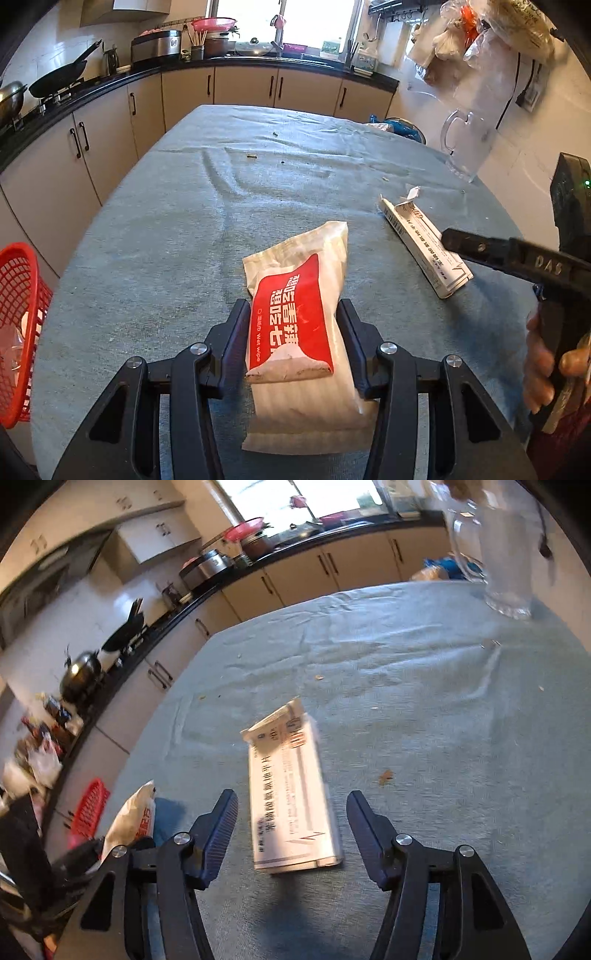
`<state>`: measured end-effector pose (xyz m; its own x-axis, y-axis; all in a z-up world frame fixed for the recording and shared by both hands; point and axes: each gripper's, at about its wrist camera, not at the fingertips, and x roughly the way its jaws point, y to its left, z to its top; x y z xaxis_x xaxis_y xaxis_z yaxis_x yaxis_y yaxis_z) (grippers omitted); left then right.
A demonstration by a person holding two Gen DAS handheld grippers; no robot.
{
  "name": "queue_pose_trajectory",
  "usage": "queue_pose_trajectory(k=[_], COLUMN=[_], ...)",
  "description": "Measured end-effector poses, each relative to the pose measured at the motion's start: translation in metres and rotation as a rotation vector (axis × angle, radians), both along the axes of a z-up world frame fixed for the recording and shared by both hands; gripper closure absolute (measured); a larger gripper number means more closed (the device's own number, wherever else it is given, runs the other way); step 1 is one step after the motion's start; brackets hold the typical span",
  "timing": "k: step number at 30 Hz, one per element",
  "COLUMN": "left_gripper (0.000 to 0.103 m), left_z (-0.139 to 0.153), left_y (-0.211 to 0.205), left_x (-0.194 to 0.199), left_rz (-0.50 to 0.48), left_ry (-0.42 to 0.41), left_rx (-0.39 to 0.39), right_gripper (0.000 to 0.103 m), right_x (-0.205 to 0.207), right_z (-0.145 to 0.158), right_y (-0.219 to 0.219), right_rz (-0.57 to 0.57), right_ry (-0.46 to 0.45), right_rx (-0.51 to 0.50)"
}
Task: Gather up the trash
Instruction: 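Grasp the long white medicine box with the right tool while the left tool holds the pack, then carry the tissue pack and medicine box over the red basket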
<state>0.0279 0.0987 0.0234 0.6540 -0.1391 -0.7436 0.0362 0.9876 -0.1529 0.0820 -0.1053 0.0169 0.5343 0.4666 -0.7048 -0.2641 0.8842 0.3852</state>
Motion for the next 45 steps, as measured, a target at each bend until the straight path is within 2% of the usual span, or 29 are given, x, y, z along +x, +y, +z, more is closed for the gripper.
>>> queue_pose_trajectory(k=[4, 8, 10, 12, 23, 35, 40, 45], left_gripper=[0.056, 0.056, 0.056, 0.056, 0.056, 0.056, 0.06, 0.06], left_z=[-0.001, -0.002, -0.001, 0.0, 0.004, -0.002, 0.0, 0.002], left_y=[-0.001, -0.001, 0.0, -0.002, -0.005, -0.008, -0.006, -0.006], left_x=[0.003, 0.002, 0.0, -0.001, -0.005, -0.001, -0.002, -0.004], left_rz=[-0.013, -0.02, -0.021, -0.02, -0.009, -0.02, -0.01, -0.003], left_ry=[-0.003, -0.007, -0.013, -0.023, -0.065, -0.035, -0.055, -0.075], left_rx=[-0.007, -0.004, -0.004, 0.002, 0.028, 0.029, 0.036, 0.046], right_gripper=[0.036, 0.037, 0.046, 0.046, 0.046, 0.046, 0.046, 0.046], right_x=[-0.003, -0.005, -0.004, -0.006, -0.021, -0.023, -0.026, -0.028], right_z=[-0.007, -0.011, -0.011, -0.01, 0.009, 0.013, 0.017, 0.019], right_y=[0.023, 0.032, 0.029, 0.023, 0.024, 0.022, 0.021, 0.02], right_rz=[0.034, 0.038, 0.019, 0.008, -0.012, -0.012, -0.01, -0.01], right_ry=[-0.034, -0.061, -0.063, -0.058, -0.144, -0.155, -0.168, -0.18], right_rx=[-0.157, -0.231, -0.234, -0.203, -0.168, -0.15, -0.135, -0.125])
